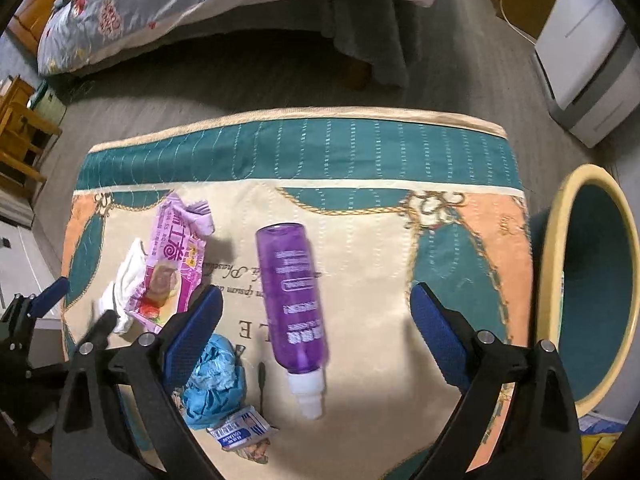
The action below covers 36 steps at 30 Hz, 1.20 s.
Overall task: Collect trash
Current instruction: 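Grasp the purple spray bottle with the right tool while the left tool grasps the white tissue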
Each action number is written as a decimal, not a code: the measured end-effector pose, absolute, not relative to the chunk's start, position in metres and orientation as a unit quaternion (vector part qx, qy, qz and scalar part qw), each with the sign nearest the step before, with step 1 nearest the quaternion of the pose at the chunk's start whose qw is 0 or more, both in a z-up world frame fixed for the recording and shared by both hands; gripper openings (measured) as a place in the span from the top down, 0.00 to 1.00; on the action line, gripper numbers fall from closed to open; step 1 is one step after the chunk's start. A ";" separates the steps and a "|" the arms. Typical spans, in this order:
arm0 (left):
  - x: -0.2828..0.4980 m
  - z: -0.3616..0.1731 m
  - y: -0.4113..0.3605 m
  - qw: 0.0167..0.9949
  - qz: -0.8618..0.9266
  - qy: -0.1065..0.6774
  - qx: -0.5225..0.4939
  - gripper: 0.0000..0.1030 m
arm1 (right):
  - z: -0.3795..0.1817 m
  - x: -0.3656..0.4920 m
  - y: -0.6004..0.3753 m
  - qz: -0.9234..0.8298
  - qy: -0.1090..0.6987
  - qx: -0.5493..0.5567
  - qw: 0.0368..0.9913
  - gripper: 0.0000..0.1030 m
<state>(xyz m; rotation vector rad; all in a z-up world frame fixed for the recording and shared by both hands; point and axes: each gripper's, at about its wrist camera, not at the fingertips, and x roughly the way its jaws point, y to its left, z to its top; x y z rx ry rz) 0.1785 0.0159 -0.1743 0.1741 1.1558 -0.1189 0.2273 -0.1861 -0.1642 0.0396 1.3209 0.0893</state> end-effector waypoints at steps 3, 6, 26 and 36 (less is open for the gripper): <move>0.181 -0.186 0.014 0.825 -0.066 0.556 0.082 0.23 | -0.174 0.229 -0.182 0.044 0.623 0.024 0.781 0.24; 0.182 -0.192 0.014 0.817 -0.072 0.567 0.071 0.28 | -0.184 0.230 -0.184 0.049 0.638 0.047 0.767 0.37; 0.168 -0.180 0.020 0.808 -0.120 0.576 0.004 0.84 | -0.179 0.223 -0.173 0.072 0.644 -0.007 0.762 0.69; 0.152 -0.131 0.027 0.845 -0.125 0.520 -0.008 0.85 | -0.130 0.212 -0.194 0.070 0.613 0.030 0.787 0.69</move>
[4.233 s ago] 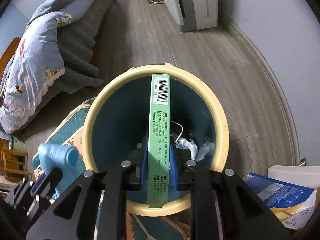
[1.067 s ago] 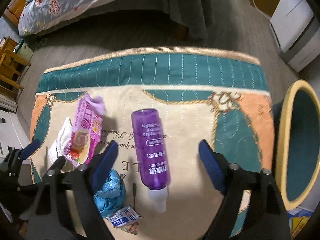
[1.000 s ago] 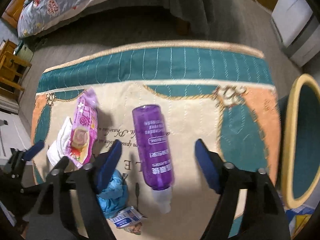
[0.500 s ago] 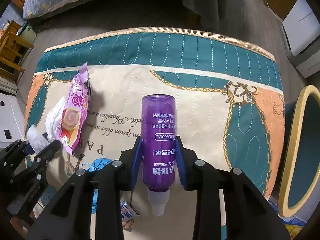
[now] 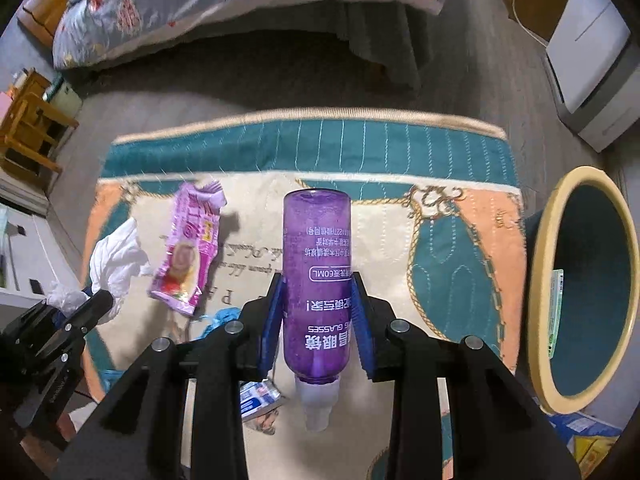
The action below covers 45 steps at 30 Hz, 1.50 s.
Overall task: Collect trash
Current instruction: 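Grasp the purple spray bottle with the right tool while the left tool grasps the white tissue, then carry the purple bottle and tissue over the bin and release both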
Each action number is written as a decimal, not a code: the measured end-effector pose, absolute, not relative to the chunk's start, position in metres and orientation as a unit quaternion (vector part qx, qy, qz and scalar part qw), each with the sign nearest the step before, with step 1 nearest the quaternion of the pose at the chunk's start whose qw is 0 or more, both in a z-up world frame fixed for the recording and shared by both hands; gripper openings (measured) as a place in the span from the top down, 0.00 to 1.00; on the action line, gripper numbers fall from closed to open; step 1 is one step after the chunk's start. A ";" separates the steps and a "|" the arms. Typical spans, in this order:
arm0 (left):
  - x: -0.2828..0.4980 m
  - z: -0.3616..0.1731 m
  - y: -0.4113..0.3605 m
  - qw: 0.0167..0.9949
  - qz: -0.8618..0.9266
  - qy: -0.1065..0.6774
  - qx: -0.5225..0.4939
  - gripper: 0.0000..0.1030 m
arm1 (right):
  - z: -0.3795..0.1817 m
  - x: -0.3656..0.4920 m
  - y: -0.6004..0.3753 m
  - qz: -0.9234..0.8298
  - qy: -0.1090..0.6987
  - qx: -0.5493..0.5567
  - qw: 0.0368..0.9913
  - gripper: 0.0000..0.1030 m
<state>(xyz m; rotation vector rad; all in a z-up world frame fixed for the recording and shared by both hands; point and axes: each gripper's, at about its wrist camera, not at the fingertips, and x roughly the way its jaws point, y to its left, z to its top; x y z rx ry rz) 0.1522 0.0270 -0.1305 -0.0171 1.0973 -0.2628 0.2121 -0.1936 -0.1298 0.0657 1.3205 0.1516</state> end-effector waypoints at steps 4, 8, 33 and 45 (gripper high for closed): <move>0.151 -0.106 0.017 0.863 -0.122 0.491 0.015 0.85 | -0.113 0.208 -0.204 0.070 0.600 0.053 0.795 0.69; 0.150 -0.090 0.003 0.870 -0.133 0.474 0.022 0.85 | -0.091 0.198 -0.214 0.072 0.580 0.063 0.809 0.69; 0.152 -0.096 -0.151 0.853 -0.240 0.457 0.079 0.85 | -0.089 0.171 -0.366 -0.027 0.567 0.110 0.816 0.69; 0.147 -0.094 -0.227 0.839 -0.305 0.442 0.083 0.85 | -0.108 0.155 -0.436 -0.093 0.570 0.142 0.804 0.69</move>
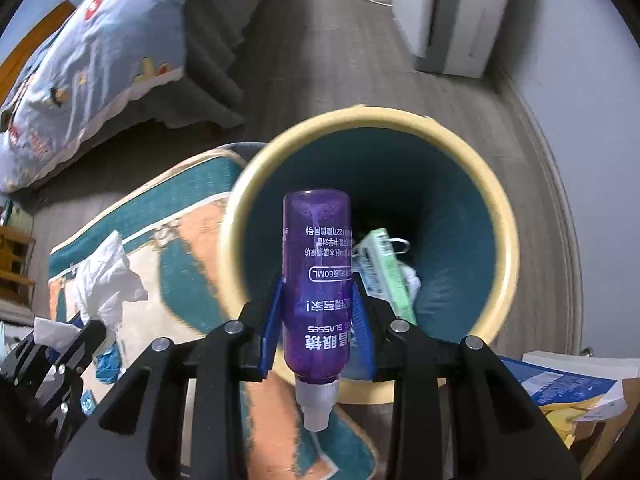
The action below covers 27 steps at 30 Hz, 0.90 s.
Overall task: Collect trash
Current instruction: 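Carry the purple bottle and tissue over the bin and release both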
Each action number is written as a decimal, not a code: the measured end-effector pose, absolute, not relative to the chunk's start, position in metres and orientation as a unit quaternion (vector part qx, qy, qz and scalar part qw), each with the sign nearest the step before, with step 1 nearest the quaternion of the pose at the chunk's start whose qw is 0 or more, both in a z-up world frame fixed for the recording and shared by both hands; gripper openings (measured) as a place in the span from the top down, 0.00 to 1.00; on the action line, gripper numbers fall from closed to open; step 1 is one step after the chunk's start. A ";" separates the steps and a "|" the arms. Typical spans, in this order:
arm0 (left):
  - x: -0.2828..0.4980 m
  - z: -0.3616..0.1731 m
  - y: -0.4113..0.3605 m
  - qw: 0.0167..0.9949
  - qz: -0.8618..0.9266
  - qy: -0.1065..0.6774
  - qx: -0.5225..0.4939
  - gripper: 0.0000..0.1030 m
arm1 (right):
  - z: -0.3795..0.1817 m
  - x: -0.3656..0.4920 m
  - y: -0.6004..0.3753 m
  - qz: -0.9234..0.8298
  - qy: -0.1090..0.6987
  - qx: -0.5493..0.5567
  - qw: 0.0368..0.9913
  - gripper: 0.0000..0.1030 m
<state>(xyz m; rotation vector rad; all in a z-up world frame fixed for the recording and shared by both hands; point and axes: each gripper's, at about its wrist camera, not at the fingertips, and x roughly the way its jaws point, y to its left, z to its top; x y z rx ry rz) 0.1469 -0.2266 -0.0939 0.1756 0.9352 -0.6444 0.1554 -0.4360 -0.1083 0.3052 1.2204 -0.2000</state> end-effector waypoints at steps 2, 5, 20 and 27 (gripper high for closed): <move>0.145 -0.094 -0.237 0.838 -0.312 0.440 0.085 0.85 | -0.111 0.152 -0.447 -0.104 0.568 0.152 0.802 0.69; 0.142 -0.096 -0.255 0.835 -0.325 0.434 0.096 0.85 | -0.113 0.148 -0.464 -0.122 0.562 0.166 0.801 0.69; 0.134 -0.126 -0.324 0.812 -0.378 0.424 0.130 0.43 | -0.115 0.133 -0.521 -0.189 0.508 0.247 0.803 0.49; 0.136 -0.121 -0.314 0.819 -0.364 0.425 0.126 0.36 | -0.114 0.140 -0.518 -0.186 0.519 0.234 0.800 0.36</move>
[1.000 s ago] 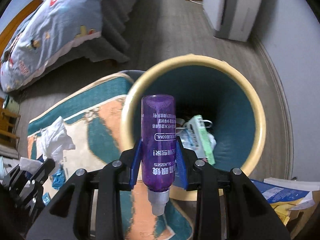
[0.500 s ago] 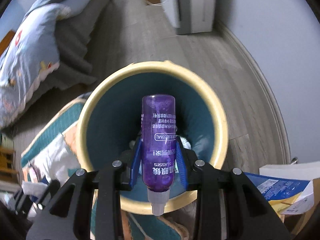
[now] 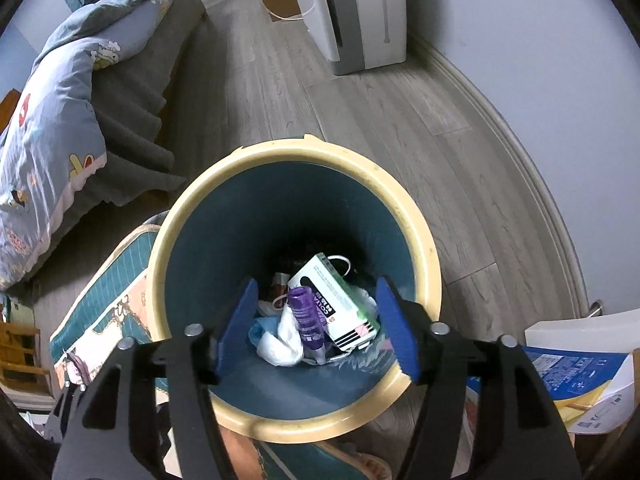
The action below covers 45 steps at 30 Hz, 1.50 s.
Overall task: Collect trash
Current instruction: 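Carry the purple bottle and tissue over the bin and release both, then move both open tools back over the cushion toward the blister pack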
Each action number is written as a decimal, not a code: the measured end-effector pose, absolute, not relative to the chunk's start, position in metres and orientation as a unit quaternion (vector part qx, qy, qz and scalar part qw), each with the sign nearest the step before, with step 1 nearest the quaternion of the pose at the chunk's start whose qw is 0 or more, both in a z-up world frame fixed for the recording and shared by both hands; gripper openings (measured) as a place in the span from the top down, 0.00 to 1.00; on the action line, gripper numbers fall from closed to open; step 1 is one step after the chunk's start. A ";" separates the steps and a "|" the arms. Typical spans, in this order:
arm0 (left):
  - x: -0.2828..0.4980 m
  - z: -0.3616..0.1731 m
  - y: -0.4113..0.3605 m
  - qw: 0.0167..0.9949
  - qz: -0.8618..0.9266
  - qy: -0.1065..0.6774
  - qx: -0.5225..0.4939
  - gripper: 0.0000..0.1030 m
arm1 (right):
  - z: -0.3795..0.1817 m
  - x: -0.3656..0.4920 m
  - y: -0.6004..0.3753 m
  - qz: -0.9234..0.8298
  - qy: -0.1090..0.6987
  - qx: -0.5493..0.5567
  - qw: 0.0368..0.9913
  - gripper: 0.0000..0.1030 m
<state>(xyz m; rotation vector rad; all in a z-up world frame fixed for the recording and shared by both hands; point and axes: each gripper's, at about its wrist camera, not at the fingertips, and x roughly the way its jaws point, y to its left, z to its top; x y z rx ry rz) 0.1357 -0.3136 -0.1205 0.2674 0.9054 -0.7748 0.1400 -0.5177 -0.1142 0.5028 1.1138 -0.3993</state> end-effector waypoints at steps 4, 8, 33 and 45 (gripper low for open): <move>0.135 -0.110 -0.297 0.830 -0.346 0.419 0.125 0.25 | -0.104 0.144 -0.505 -0.173 0.514 0.220 0.811 0.23; 0.132 -0.095 -0.271 0.843 -0.329 0.408 0.123 0.21 | -0.087 0.144 -0.485 -0.164 0.503 0.185 0.828 0.19; 0.074 -0.046 -0.060 0.903 -0.164 0.394 0.058 0.15 | -0.019 0.127 -0.303 -0.037 0.456 0.104 0.883 0.07; 0.056 -0.096 0.029 0.883 -0.074 0.464 0.022 0.15 | -0.060 0.128 -0.223 0.010 0.502 0.094 0.860 0.06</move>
